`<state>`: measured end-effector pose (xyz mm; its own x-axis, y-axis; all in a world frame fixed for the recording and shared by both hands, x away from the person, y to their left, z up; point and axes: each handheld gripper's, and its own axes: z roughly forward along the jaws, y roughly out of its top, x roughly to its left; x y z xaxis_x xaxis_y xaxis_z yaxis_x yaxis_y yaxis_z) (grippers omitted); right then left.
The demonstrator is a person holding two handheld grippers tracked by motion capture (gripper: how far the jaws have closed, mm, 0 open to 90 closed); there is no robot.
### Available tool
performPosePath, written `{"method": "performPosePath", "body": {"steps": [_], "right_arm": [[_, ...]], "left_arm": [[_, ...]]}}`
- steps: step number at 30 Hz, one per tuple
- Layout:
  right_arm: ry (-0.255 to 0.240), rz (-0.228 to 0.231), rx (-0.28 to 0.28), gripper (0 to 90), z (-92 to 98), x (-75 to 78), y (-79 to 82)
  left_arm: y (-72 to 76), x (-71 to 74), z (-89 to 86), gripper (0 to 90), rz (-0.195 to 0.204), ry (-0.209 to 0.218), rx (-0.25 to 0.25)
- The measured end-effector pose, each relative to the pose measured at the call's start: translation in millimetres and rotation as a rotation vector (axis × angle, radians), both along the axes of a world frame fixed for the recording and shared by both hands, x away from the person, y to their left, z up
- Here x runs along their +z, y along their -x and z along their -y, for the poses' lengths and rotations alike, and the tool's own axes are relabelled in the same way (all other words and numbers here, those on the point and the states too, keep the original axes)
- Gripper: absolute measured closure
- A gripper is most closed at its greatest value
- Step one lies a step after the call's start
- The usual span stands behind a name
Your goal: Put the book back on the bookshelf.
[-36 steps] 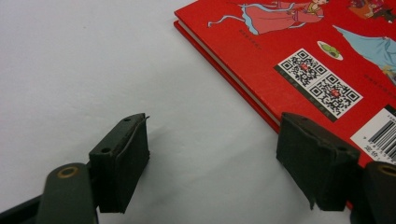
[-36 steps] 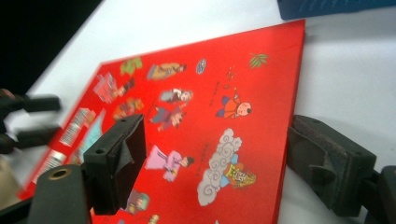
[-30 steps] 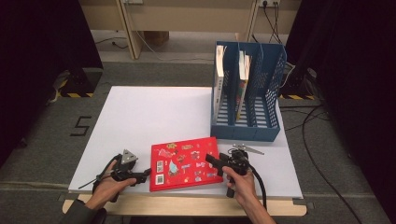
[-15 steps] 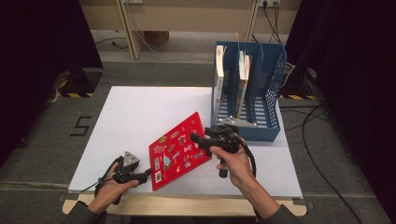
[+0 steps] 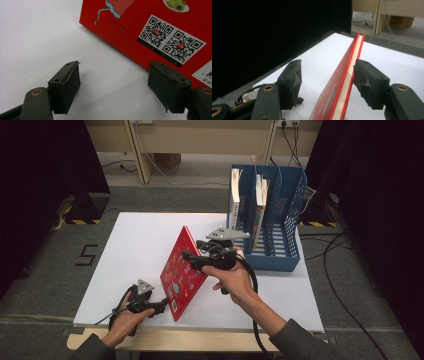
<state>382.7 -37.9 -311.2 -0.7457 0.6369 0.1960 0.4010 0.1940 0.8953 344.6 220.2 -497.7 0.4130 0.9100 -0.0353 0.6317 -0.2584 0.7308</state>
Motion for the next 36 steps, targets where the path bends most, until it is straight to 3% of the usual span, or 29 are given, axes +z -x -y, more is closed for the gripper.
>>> {"method": "performPosePath", "body": {"steps": [4,6,12,17,22,25,31,34,36], "right_arm": [[0.019,-0.118,0.055,48.8,-5.7,-15.0,6.1],[0.071,-0.087,0.085,49.0,-11.5,-19.2,9.3],[0.106,-0.012,0.079,56.9,-10.0,-25.5,15.4],[0.039,0.013,0.025,67.1,0.4,-39.1,10.7],[-0.073,-0.063,0.017,77.6,14.4,-43.0,-17.0],[-0.123,-0.114,0.024,78.7,13.8,-38.4,-33.4],[-0.109,-0.089,0.065,78.8,1.4,-23.9,-43.3],[-0.086,-0.048,0.113,78.7,0.0,-22.3,-43.0],[-0.11,-0.043,0.154,78.3,2.4,-25.5,-41.0]], "left_arm": [[-0.8,0.0,0.1,22.9,-0.002,-0.001,-0.006],[-0.8,-0.1,0.0,22.7,-0.001,-0.001,-0.007],[-1.3,-0.8,0.5,21.0,0.003,0.0,-0.01],[-3.2,-1.5,1.9,18.4,0.004,0.006,-0.009],[-8.1,-2.6,1.6,14.8,0.01,0.02,-0.012],[-12.5,-2.1,-5.9,15.0,0.007,0.04,0.018],[-19.5,0.3,-28.6,15.1,0.021,0.051,0.086],[-22.1,-0.4,-37.9,15.2,0.025,0.027,0.102],[-22.9,-1.1,-41.8,15.2,0.015,0.032,0.11]]}}
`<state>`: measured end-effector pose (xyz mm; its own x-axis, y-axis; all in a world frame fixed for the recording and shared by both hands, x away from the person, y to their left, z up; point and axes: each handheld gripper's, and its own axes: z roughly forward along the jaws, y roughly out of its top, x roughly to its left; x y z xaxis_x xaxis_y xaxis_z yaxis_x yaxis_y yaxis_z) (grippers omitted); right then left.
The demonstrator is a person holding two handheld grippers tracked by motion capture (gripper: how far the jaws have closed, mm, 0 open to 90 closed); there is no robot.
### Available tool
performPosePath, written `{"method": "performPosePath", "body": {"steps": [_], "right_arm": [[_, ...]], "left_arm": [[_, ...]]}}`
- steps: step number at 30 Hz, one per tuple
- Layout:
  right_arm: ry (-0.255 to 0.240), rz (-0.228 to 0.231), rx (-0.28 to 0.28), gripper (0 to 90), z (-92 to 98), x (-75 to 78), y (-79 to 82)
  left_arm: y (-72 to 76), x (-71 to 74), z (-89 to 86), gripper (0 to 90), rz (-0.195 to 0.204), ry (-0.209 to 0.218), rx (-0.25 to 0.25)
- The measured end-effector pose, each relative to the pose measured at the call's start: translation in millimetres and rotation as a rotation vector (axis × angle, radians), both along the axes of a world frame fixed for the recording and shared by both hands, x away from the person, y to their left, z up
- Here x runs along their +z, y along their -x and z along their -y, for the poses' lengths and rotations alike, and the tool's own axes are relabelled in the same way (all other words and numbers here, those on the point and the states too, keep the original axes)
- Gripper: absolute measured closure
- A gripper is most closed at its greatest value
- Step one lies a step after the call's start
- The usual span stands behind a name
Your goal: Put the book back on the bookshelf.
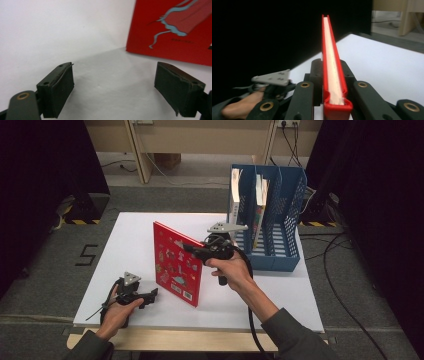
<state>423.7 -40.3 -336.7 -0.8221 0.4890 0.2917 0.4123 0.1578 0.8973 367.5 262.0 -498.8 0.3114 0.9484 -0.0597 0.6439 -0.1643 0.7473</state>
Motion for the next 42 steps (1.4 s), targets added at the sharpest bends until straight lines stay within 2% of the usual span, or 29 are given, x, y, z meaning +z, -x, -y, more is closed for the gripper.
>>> {"method": "performPosePath", "body": {"steps": [2,4,6,10,12,16,18,21,24,27,30,36,39,42], "right_arm": [[0.014,0.022,0.013,78.0,4.3,-3.7,5.6],[-0.005,0.017,0.008,77.8,9.9,-6.1,10.0],[-0.002,0.042,0.001,76.7,12.0,-7.7,11.9],[0.007,0.02,-0.002,76.0,9.2,-19.5,14.0],[-0.015,0.016,-0.004,76.0,9.6,-23.5,14.3],[-0.065,0.001,-0.048,77.3,11.4,-29.5,14.7],[-0.053,0.001,-0.069,78.4,12.8,-27.9,11.6],[-0.09,-0.055,-0.094,78.3,16.4,-28.5,3.8],[-0.151,-0.114,-0.121,77.9,22.2,-28.4,-4.6],[-0.181,-0.134,-0.148,77.9,29.0,-25.5,-10.7],[-0.192,-0.15,-0.155,77.4,34.6,-19.9,-12.7],[-0.202,-0.126,-0.179,76.2,52.4,-1.6,-8.8],[-0.191,-0.102,-0.192,76.1,65.6,8.2,-4.7],[-0.198,-0.098,-0.219,76.0,80.7,14.4,-0.3]], "left_arm": [[-0.5,-0.8,-0.9,15.2,-0.003,-0.001,0.002],[-0.7,-1.0,-0.2,15.2,-0.006,-0.005,-0.002],[-0.7,-1.5,1.0,15.2,-0.005,-0.007,-0.006],[-0.7,-1.5,0.3,15.2,-0.01,-0.004,-0.009],[-0.7,-1.4,-0.4,15.2,-0.011,-0.003,-0.009],[-0.8,-1.6,-0.7,15.2,-0.009,-0.005,-0.01],[-0.9,-1.5,-1.0,15.2,-0.01,-0.005,-0.01],[-1.2,-1.4,-2.6,15.2,-0.005,-0.001,-0.006],[-2.0,-0.8,-4.3,15.2,-0.013,0.017,-0.007],[-2.4,-0.6,-5.3,15.3,-0.015,0.037,-0.003],[-3.0,-0.9,-5.7,15.2,-0.013,0.044,0.0],[-4.3,-0.6,-7.8,15.1,-0.016,0.068,0.001],[-4.8,-0.4,-9.4,15.1,-0.019,0.068,0.001],[-6.2,-0.8,-11.1,15.1,-0.011,0.053,0.012]]}}
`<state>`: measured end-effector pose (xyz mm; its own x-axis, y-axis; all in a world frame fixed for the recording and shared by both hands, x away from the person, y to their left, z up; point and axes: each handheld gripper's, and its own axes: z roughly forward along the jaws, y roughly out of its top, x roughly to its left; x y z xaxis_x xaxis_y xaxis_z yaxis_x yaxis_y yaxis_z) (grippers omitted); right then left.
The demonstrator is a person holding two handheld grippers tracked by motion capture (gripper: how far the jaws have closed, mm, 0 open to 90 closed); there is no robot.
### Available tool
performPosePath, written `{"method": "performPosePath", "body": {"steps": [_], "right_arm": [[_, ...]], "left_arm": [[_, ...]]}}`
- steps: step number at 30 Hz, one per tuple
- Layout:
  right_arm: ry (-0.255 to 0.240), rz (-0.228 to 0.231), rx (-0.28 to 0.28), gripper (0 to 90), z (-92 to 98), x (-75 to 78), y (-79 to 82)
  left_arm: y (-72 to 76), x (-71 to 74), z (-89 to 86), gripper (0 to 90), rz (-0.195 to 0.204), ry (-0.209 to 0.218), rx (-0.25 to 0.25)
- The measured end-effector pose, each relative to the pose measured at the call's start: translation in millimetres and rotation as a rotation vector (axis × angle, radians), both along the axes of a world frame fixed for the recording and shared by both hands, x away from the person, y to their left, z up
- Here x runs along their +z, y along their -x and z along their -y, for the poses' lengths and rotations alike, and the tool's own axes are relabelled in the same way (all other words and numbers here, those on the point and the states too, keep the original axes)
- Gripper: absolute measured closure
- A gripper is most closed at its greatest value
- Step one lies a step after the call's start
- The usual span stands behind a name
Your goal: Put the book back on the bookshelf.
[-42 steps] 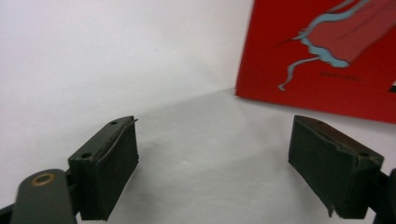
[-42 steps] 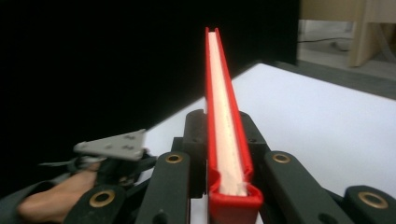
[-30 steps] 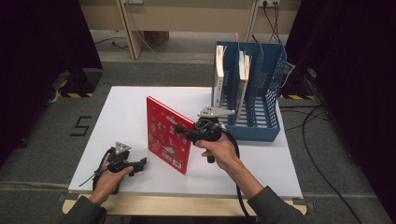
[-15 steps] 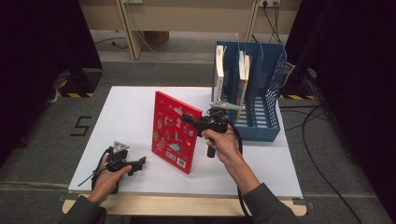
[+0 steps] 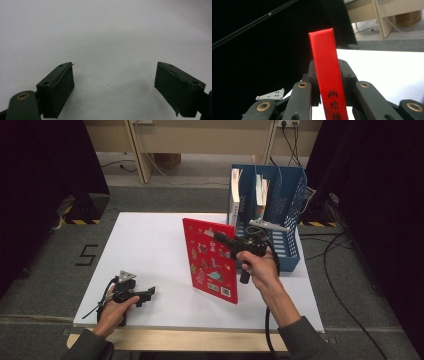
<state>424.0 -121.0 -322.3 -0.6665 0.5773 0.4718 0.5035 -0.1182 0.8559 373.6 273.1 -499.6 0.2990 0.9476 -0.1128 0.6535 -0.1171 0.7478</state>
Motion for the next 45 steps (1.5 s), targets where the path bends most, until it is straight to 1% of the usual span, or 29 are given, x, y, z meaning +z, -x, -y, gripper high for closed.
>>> {"method": "performPosePath", "body": {"steps": [2,3,4,5,6,7,9,10,11,13,16,17,19,21,24,25,26,27,31,32,34,35,39,43,45], "right_arm": [[0.0,0.009,-0.008,76.0,9.4,5.0,3.8],[-0.003,0.009,-0.013,76.1,14.5,8.2,5.4],[-0.008,0.015,-0.027,76.2,19.9,11.3,7.0],[-0.003,0.026,-0.034,76.2,25.2,15.4,9.3],[-0.005,0.03,-0.036,76.1,30.1,19.9,12.0],[-0.002,0.047,-0.045,76.2,35.1,24.6,14.7],[-0.001,0.075,-0.078,76.5,44.9,33.8,20.4],[0.015,0.085,-0.094,76.6,49.3,38.2,23.2],[0.021,0.088,-0.096,76.4,53.9,42.3,25.3],[0.017,0.102,-0.119,76.7,63.3,49.6,28.9],[0.007,0.111,-0.152,76.7,79.3,58.4,32.1],[-0.004,0.108,-0.165,76.7,84.8,61.0,33.2],[-0.017,0.123,-0.193,76.7,96.2,66.1,35.8],[-0.007,0.13,-0.219,76.9,107.7,71.2,37.8],[0.001,0.135,-0.271,76.9,125.8,78.1,38.7],[-0.004,0.136,-0.29,77.0,132.4,80.6,38.7],[0.0,0.142,-0.31,77.1,139.4,83.1,38.2],[-0.002,0.138,-0.337,77.1,146.4,85.5,37.8],[0.004,0.144,-0.422,76.8,172.3,95.4,32.9],[-0.004,0.141,-0.442,76.6,177.7,97.5,30.6],[0.014,0.146,-0.477,76.4,186.1,101.3,25.4],[0.009,0.14,-0.493,76.4,189.8,102.7,22.0],[0.012,0.131,-0.548,76.4,198.9,107.3,6.4],[-0.016,0.127,-0.61,76.4,205.1,110.3,-13.1],[-0.021,0.128,-0.628,76.2,206.0,111.3,-24.0]], "left_arm": [[-1.0,-0.1,-1.7,15.1,0.004,-0.011,0.005],[-1.6,-0.4,-2.3,15.1,0.006,-0.024,0.007],[-2.4,-1.3,-2.8,15.1,0.005,-0.043,0.002],[-3.0,-2.2,-2.6,14.9,0.009,-0.058,-0.008],[-3.0,-2.6,-1.7,14.6,0.012,-0.086,-0.026],[-2.8,-2.9,-0.5,14.1,0.023,-0.098,-0.032],[-2.5,-2.9,0.1,14.1,0.028,-0.11,-0.034],[-2.5,-3.0,0.0,13.9,0.03,-0.11,-0.037],[-2.7,-3.1,-0.7,13.9,0.026,-0.107,-0.038],[-3.6,-3.4,-1.9,13.7,0.018,-0.092,-0.037],[-3.6,-3.5,-2.0,13.6,0.019,-0.091,-0.038],[-3.7,-3.6,-2.1,13.5,0.019,-0.09,-0.039],[-3.9,-3.6,-2.3,13.4,0.018,-0.088,-0.04],[-3.9,-3.6,-2.3,13.3,0.018,-0.087,-0.04],[-3.9,-3.7,-2.3,13.3,0.018,-0.087,-0.04],[-3.8,-3.6,-2.4,13.3,0.017,-0.088,-0.042],[-3.8,-3.6,-2.3,13.3,0.018,-0.088,-0.041],[-3.9,-3.6,-2.2,13.3,0.018,-0.089,-0.04],[-4.0,-3.8,-2.0,13.3,0.019,-0.085,-0.037],[-4.0,-3.8,-1.9,13.2,0.019,-0.086,-0.037],[-4.0,-3.8,-2.0,13.2,0.019,-0.085,-0.037],[-4.0,-3.8,-2.0,13.1,0.019,-0.085,-0.037],[-4.0,-3.8,-2.0,13.1,0.019,-0.085,-0.036],[-4.1,-3.8,-2.0,13.1,0.019,-0.085,-0.037],[-4.1,-3.8,-2.0,13.1,0.019,-0.084,-0.037]]}}
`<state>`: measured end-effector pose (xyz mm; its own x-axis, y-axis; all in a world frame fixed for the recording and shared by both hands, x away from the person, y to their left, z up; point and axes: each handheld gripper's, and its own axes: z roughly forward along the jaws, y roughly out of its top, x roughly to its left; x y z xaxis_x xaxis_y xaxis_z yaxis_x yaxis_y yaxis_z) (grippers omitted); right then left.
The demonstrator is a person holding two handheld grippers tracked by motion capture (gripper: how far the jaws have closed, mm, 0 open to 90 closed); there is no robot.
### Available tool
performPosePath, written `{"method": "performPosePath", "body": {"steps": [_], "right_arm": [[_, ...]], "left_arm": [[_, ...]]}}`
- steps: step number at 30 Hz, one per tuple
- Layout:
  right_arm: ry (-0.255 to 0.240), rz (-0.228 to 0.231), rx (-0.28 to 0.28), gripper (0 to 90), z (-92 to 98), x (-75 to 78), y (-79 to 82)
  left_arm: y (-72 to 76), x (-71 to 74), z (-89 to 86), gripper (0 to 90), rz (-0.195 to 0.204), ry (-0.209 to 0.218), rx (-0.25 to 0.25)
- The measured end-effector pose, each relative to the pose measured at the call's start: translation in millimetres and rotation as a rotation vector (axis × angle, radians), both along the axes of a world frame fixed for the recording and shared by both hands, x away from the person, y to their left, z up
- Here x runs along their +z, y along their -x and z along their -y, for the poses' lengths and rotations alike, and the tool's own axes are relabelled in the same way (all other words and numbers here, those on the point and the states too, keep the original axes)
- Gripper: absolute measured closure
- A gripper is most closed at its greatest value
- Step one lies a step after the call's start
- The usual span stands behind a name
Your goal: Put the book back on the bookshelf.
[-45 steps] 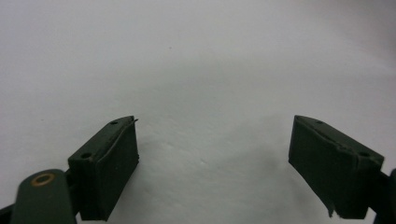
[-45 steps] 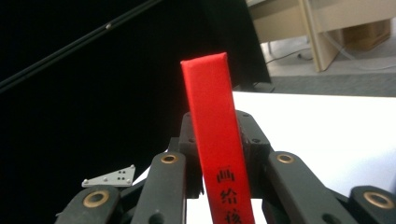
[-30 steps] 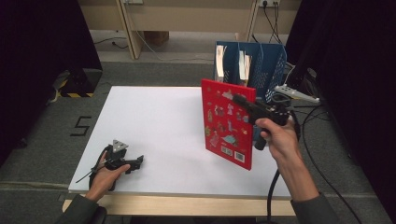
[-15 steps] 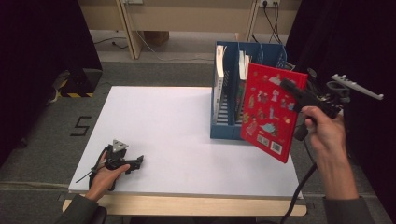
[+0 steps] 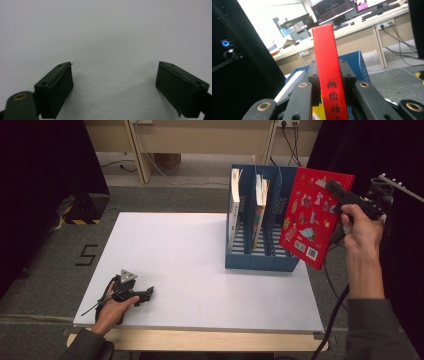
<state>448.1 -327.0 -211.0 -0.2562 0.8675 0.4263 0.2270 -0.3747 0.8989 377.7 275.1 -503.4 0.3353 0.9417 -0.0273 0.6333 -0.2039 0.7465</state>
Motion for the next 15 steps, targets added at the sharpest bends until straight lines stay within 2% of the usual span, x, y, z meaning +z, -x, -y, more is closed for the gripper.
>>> {"method": "performPosePath", "body": {"steps": [4,9,13,15], "right_arm": [[0.009,-0.012,-0.037,75.8,-4.0,-1.8,-23.5],[-0.023,-0.024,-0.065,75.8,-8.4,-10.6,-52.6],[-0.02,-0.047,-0.084,75.8,-13.5,-17.6,-73.1],[-0.009,-0.04,-0.1,75.8,-16.0,-19.4,-81.5]], "left_arm": [[0.1,0.0,-0.1,13.1,0.0,0.001,0.0],[0.1,0.0,-0.1,13.1,0.0,0.001,0.0],[0.2,0.0,-0.3,13.2,0.0,0.002,-0.001],[0.1,0.0,-0.2,13.1,0.0,0.001,0.0]]}}
